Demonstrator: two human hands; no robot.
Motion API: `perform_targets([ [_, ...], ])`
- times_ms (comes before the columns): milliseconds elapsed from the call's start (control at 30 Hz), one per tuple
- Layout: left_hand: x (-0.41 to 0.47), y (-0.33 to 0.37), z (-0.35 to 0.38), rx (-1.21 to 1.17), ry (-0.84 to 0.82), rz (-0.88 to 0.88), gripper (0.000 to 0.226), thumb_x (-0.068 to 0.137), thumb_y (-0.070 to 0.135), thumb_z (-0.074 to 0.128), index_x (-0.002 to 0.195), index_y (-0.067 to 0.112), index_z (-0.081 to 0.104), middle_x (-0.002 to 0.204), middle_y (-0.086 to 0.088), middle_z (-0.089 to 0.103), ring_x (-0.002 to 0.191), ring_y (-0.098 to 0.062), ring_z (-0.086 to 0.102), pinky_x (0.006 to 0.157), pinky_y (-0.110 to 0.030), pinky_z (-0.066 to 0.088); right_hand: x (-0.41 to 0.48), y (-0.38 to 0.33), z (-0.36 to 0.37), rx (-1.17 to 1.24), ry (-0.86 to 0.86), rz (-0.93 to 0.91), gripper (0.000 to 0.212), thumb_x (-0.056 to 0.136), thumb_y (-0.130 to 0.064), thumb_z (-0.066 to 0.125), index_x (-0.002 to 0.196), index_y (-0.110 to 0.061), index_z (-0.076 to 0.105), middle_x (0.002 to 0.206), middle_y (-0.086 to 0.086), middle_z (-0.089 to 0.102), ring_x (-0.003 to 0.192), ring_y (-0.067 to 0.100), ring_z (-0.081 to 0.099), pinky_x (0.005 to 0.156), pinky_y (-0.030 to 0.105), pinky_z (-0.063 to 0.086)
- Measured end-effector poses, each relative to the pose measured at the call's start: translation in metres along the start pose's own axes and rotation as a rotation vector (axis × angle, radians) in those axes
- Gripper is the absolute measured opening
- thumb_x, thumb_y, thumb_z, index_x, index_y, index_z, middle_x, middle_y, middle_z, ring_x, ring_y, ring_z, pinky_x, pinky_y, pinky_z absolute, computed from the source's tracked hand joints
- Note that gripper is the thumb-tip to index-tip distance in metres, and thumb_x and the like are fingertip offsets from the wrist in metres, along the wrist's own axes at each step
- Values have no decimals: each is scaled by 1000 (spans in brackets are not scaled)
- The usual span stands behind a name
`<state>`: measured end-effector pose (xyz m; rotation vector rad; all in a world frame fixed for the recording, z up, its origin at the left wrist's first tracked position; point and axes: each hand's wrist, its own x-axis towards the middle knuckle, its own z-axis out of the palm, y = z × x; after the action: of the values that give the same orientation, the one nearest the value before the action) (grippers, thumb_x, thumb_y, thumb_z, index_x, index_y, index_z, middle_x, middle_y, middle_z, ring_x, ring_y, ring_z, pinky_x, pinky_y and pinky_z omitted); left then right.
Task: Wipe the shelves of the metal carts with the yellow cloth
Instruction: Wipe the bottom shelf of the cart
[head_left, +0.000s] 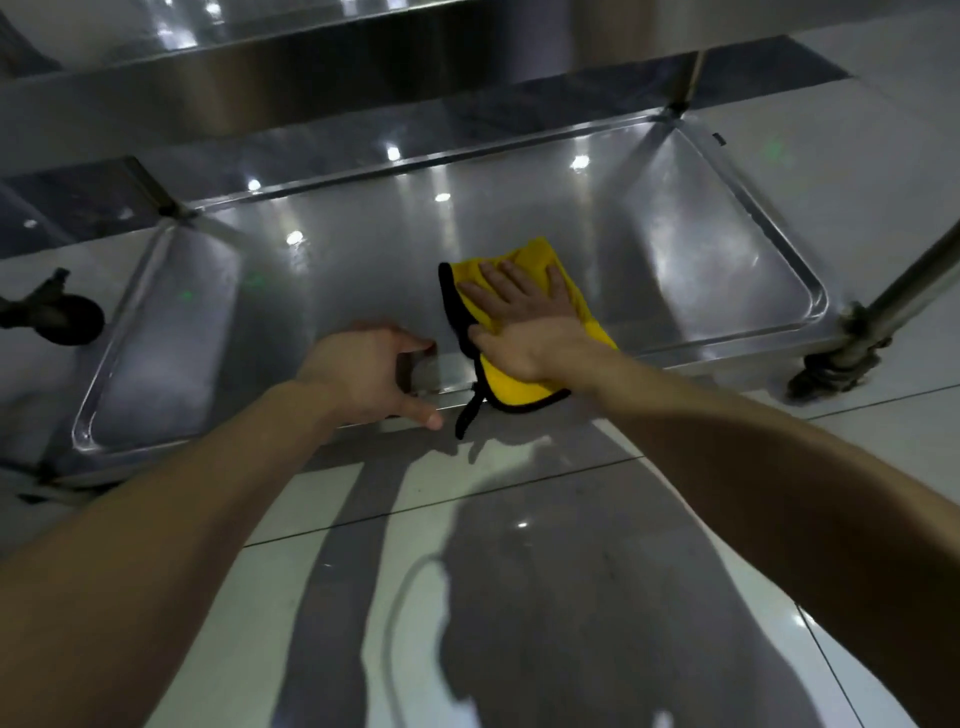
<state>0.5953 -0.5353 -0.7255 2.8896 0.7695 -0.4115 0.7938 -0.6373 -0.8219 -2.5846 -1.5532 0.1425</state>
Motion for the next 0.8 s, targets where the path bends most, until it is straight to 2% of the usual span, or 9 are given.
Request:
perform_targets([
  [200, 3, 0, 2, -6, -2, 13, 119, 55, 92, 81, 160, 49, 45, 167, 10, 46, 152, -22, 45, 116, -36, 44, 96, 31, -12, 18, 16, 74, 74, 99, -67, 28, 169, -42, 15, 180, -7, 3, 165, 17, -1, 126, 68, -4],
  [433, 9, -5, 7, -14, 40, 21, 118, 55, 92, 80, 160, 53, 43, 169, 13, 42, 153, -17, 44, 120, -36, 44, 178, 13, -15, -20, -26, 67, 77, 99, -69, 21, 170, -40, 12, 180, -5, 1, 165, 21, -2, 124, 72, -6],
  [533, 10, -7, 8, -5, 49, 37, 117, 56, 92, 80, 160, 50, 46, 167, 11, 46, 151, -17, 47, 120, -34, 43, 168, 12, -14, -3, -38, 37, 75, 100, -66, 22, 170, -40, 10, 180, -4, 0, 165, 21, -2, 125, 69, -8],
  [667, 10, -7, 7, 7, 40, 24, 117, 56, 91, 81, 160, 47, 47, 163, 11, 50, 148, -19, 50, 116, -36, 47, 108, 7, -12, -1, -30, -87, 74, 100, -63, 23, 170, -42, 9, 179, -8, 0, 165, 16, -2, 128, 65, -6],
  [733, 12, -7, 10, -6, 44, 4, 113, 53, 90, 84, 153, 46, 53, 151, 9, 59, 140, -22, 56, 109, -39, 52, 68, 10, -9, -34, -36, -143, 72, 102, -62, 23, 169, -43, 5, 179, -11, -3, 165, 14, -4, 129, 62, -4],
  [800, 13, -9, 15, -37, 82, -20, 103, 50, 88, 87, 136, 41, 57, 127, 8, 66, 125, -24, 62, 96, -39, 55, 28, 16, -6, -55, -46, -161, 71, 104, -62, 26, 169, -46, 3, 178, -13, -4, 164, 12, -6, 130, 59, -2],
])
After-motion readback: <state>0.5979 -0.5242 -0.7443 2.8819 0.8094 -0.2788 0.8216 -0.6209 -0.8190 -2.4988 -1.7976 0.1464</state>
